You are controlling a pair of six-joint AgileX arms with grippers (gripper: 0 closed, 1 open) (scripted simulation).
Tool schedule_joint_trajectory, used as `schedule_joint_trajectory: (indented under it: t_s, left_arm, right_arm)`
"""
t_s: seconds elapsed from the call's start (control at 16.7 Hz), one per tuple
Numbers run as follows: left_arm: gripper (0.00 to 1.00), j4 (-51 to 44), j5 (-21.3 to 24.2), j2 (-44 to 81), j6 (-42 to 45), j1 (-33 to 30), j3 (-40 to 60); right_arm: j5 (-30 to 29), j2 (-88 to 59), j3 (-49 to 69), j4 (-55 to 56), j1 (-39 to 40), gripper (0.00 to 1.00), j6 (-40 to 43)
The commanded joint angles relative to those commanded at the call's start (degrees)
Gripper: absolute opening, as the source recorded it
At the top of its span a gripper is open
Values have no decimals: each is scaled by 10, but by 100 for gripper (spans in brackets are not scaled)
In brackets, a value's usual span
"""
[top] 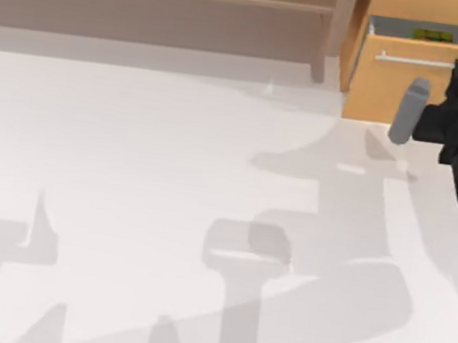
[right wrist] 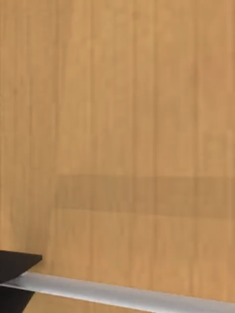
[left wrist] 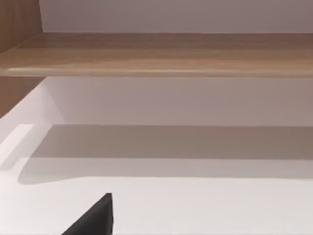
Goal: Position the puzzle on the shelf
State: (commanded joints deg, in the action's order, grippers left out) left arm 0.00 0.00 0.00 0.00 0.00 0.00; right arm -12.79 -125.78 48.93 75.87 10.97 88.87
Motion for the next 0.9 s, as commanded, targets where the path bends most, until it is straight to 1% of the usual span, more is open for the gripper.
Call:
schedule_joint_trajectory:
  t_s: [0.18, 0.54, 0.9]
  left_arm:
    - [100, 0, 0, 0, 0, 0, 0]
    - [100, 0, 0, 0, 0, 0, 0]
    - [100, 0, 0, 0, 0, 0, 0]
  right_arm:
    - [-6, 20, -44, 28, 6, 0, 1]
    - [-11, 25, -54, 37, 8, 0, 2]
    - [-26, 61, -172, 100, 27, 0, 1]
